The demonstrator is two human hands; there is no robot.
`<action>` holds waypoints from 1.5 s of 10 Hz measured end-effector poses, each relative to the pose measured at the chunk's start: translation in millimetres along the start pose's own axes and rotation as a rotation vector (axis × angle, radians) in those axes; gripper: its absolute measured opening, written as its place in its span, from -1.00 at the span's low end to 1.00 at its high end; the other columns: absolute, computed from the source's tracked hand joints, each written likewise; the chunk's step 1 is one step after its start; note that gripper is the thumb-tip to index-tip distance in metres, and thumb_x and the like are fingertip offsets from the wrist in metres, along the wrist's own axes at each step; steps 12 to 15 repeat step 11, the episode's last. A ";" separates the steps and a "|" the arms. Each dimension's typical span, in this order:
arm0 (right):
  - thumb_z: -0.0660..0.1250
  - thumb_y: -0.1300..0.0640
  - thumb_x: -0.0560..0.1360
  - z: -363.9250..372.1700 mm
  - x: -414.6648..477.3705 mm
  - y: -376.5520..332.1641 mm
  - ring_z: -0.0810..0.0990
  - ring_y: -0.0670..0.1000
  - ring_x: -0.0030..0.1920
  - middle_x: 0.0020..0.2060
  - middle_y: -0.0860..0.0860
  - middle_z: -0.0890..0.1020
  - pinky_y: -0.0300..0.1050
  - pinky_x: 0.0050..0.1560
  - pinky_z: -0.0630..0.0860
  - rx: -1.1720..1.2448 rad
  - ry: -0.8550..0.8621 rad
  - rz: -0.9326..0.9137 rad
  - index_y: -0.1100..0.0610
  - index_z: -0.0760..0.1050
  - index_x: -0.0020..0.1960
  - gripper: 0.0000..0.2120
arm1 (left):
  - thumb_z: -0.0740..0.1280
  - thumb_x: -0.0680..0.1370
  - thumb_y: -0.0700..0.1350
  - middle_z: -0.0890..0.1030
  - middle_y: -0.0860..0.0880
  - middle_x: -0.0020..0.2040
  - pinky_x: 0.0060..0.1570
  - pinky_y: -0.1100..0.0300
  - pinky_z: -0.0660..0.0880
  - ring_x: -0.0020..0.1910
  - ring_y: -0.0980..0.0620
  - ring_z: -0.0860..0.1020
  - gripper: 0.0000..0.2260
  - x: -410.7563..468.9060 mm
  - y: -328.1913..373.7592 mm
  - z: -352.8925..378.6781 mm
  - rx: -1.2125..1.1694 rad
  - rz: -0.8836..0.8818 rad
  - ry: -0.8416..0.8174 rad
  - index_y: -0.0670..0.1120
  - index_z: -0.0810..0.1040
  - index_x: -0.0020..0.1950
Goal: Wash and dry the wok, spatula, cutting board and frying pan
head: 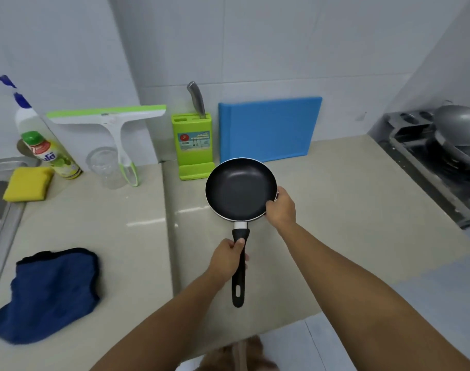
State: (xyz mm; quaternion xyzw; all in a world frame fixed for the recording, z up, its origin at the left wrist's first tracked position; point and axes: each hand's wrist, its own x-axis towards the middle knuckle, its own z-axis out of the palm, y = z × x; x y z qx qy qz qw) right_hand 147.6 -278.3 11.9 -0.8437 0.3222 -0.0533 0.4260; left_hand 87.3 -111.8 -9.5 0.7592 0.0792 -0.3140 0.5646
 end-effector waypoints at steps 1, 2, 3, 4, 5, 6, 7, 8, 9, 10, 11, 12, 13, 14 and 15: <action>0.14 0.39 0.49 10.0 21.3 2.9 0.51 0.11 -0.08 -0.09 0.04 0.52 -0.11 -0.09 0.40 -0.054 -0.089 -0.044 0.14 0.41 0.28 -0.60 | 0.15 0.67 -0.01 0.68 -0.14 -0.05 -0.18 0.14 0.58 -0.26 -0.03 0.62 -0.73 17.9 -0.5 6.9 -0.073 -0.104 -0.037 -0.24 0.39 0.13; 0.14 0.39 0.49 20.8 41.3 8.4 0.55 0.18 0.01 -0.04 0.09 0.55 -0.08 -0.06 0.43 -0.085 -0.168 -0.040 0.16 0.40 0.30 -0.59 | 0.17 0.66 -0.04 0.68 -0.15 -0.03 -0.08 0.06 0.58 -0.20 -0.06 0.63 -0.78 32.6 -1.4 14.4 -0.125 -0.159 -0.013 -0.20 0.40 0.09; 0.14 0.38 0.50 27.3 58.6 14.5 0.55 0.23 0.09 0.08 0.17 0.58 0.00 0.03 0.47 -0.110 -0.214 -0.010 0.18 0.36 0.34 -0.57 | 0.16 0.66 -0.04 0.68 -0.14 -0.04 -0.09 0.06 0.59 -0.18 -0.06 0.63 -0.77 44.9 -0.7 23.4 -0.122 -0.187 0.020 -0.22 0.41 0.11; 0.14 0.37 0.50 29.8 73.0 22.2 0.55 0.23 0.07 0.09 0.19 0.58 0.01 0.02 0.48 -0.121 -0.259 -0.009 0.18 0.34 0.34 -0.58 | 0.15 0.67 -0.04 0.68 -0.12 -0.04 -0.31 0.23 0.50 -0.22 -0.01 0.62 -0.75 52.0 2.2 34.5 -0.098 -0.188 0.058 -0.23 0.41 0.13; 0.15 0.37 0.50 31.6 85.1 28.1 0.55 0.22 0.07 0.08 0.17 0.58 0.00 0.02 0.48 -0.117 -0.297 -0.011 0.16 0.34 0.34 -0.58 | 0.15 0.67 -0.02 0.67 -0.12 -0.05 -0.33 0.25 0.50 -0.24 0.00 0.61 -0.74 57.8 -0.1 45.4 -0.085 -0.195 0.094 -0.22 0.44 0.10; 0.15 0.37 0.50 33.1 91.8 36.9 0.55 0.21 0.09 0.10 0.15 0.58 0.02 0.04 0.50 -0.099 -0.322 -0.008 0.15 0.34 0.35 -0.56 | 0.18 0.64 0.02 0.67 -0.12 -0.05 0.02 -0.04 0.58 -0.09 -0.12 0.64 -0.76 64.7 -5.9 52.9 -0.072 -0.209 0.130 -0.15 0.45 -0.01; 0.17 0.36 0.50 33.4 94.7 45.2 0.55 0.17 0.10 0.12 0.12 0.58 -0.07 -0.01 0.45 -0.077 -0.341 -0.008 0.14 0.35 0.37 -0.55 | 0.20 0.63 0.03 0.67 -0.07 -0.11 0.04 0.00 0.57 -0.14 -0.05 0.62 -0.77 66.0 -6.8 56.7 -0.063 -0.216 0.162 -0.11 0.45 -0.07; 0.16 0.36 0.50 33.3 97.4 46.9 0.53 0.12 0.06 0.11 0.07 0.58 -0.12 -0.02 0.40 -0.064 -0.360 -0.043 0.11 0.37 0.36 -0.54 | 0.21 0.62 0.10 0.63 -0.05 -0.12 0.00 0.04 0.55 -0.13 -0.03 0.58 -0.71 67.9 -8.3 58.6 0.020 -0.204 0.189 -0.12 0.46 -0.07; 0.16 0.34 0.48 28.3 99.1 45.7 0.55 0.14 0.08 0.11 0.04 0.59 -0.11 -0.01 0.41 -0.084 -0.405 -0.100 0.06 0.41 0.34 -0.55 | 0.18 0.61 0.16 0.57 -0.04 -0.14 -0.02 0.05 0.50 -0.12 -0.03 0.54 -0.66 68.8 -5.6 56.5 0.217 -0.191 0.179 -0.12 0.46 -0.07; 0.20 0.28 0.47 24.3 96.2 53.1 0.54 0.14 0.14 0.16 0.03 0.56 -0.08 0.00 0.42 -0.128 -0.424 -0.152 0.05 0.41 0.32 -0.57 | 0.13 0.62 0.20 0.60 -0.02 0.03 -0.01 0.11 0.47 0.00 -0.02 0.55 -0.63 64.5 0.9 50.1 0.422 -0.191 0.196 -0.08 0.48 0.11; 0.21 0.11 0.54 18.8 92.1 58.5 0.42 0.22 0.28 0.40 0.10 0.35 0.06 0.18 0.44 -0.367 -0.406 -0.223 0.10 0.27 0.46 -0.51 | 0.05 0.64 0.19 0.58 -0.03 0.19 -0.01 0.12 0.41 0.13 -0.05 0.55 -0.58 56.8 10.8 42.1 0.585 -0.172 0.309 -0.05 0.42 0.32; 0.21 0.11 0.54 18.8 92.1 58.5 0.42 0.22 0.28 0.40 0.10 0.35 0.06 0.18 0.44 -0.367 -0.406 -0.223 0.10 0.27 0.46 -0.51 | 0.05 0.64 0.19 0.58 -0.03 0.19 -0.01 0.12 0.41 0.13 -0.05 0.55 -0.58 56.8 10.8 42.1 0.585 -0.172 0.309 -0.05 0.42 0.32; 0.21 0.11 0.54 18.8 92.1 58.5 0.42 0.22 0.28 0.40 0.10 0.35 0.06 0.18 0.44 -0.367 -0.406 -0.223 0.10 0.27 0.46 -0.51 | 0.05 0.64 0.19 0.58 -0.03 0.19 -0.01 0.12 0.41 0.13 -0.05 0.55 -0.58 56.8 10.8 42.1 0.585 -0.172 0.309 -0.05 0.42 0.32; 0.21 0.11 0.54 18.8 92.1 58.5 0.42 0.22 0.28 0.40 0.10 0.35 0.06 0.18 0.44 -0.367 -0.406 -0.223 0.10 0.27 0.46 -0.51 | 0.05 0.64 0.19 0.58 -0.03 0.19 -0.01 0.12 0.41 0.13 -0.05 0.55 -0.58 56.8 10.8 42.1 0.585 -0.172 0.309 -0.05 0.42 0.32; 0.21 0.11 0.54 18.8 92.1 58.5 0.42 0.22 0.28 0.40 0.10 0.35 0.06 0.18 0.44 -0.367 -0.406 -0.223 0.10 0.27 0.46 -0.51 | 0.05 0.64 0.19 0.58 -0.03 0.19 -0.01 0.12 0.41 0.13 -0.05 0.55 -0.58 56.8 10.8 42.1 0.585 -0.172 0.309 -0.05 0.42 0.32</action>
